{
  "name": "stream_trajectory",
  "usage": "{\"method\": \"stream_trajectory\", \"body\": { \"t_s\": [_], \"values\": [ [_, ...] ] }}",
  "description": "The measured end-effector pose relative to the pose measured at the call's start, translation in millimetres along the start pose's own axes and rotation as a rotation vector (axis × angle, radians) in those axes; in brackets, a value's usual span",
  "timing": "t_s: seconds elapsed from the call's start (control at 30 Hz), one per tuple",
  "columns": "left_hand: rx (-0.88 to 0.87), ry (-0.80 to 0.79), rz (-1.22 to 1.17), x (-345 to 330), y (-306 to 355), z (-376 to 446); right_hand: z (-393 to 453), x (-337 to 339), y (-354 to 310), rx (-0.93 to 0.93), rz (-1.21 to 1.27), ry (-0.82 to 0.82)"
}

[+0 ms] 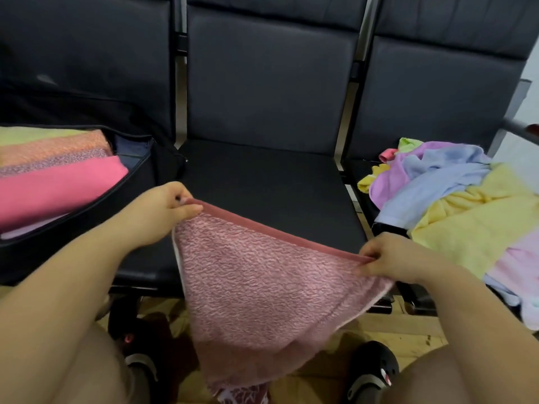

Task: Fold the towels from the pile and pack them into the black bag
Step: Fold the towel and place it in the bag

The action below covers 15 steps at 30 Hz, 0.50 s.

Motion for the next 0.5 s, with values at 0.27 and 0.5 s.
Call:
{"method": "stream_trajectory", "body": {
  "t_s": [0.27, 0.5],
  "values": [
    [0.390, -0.495, -0.365, 23, -30, -22, -13, 6, 9, -0.033, 0.972, -0.258],
    [0.212, -0.354, -0.520, 40, -26, -17, -12, 19, 14, -0.041, 0.964, -0.026]
  ]
}}
Point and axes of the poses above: each hand's wrist, its own z-axis towards the middle knuckle, its own x-axis out of the back of the hand, y = z × x, the point moved 2 cm from there along z, towards the middle knuckle, and after that the axes turned 2 degrees about -x, right-handed, at the moved point
